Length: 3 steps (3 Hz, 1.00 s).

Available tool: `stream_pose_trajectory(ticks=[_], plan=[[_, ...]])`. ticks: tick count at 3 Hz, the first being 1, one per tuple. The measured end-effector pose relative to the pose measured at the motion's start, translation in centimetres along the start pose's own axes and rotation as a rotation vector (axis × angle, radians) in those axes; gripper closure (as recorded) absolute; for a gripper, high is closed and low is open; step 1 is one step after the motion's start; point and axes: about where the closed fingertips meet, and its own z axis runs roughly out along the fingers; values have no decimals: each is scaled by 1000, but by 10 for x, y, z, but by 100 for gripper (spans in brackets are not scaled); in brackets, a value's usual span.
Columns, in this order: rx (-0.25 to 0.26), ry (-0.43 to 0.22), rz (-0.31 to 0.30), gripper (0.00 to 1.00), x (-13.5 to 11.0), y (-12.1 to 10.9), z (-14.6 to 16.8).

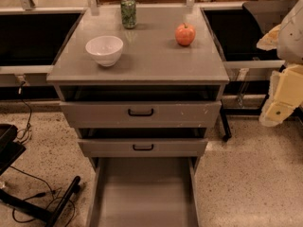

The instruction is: Place apple into bottom drawer

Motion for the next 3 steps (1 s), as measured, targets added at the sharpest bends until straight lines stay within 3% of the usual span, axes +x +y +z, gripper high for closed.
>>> stream_pose_trajectory(ticks=[1, 2, 3], plan=[[0, 0, 0, 0, 0, 0, 0], [53, -93, 19, 0, 1, -37, 9], [164, -311, 65, 0, 1, -110, 17]])
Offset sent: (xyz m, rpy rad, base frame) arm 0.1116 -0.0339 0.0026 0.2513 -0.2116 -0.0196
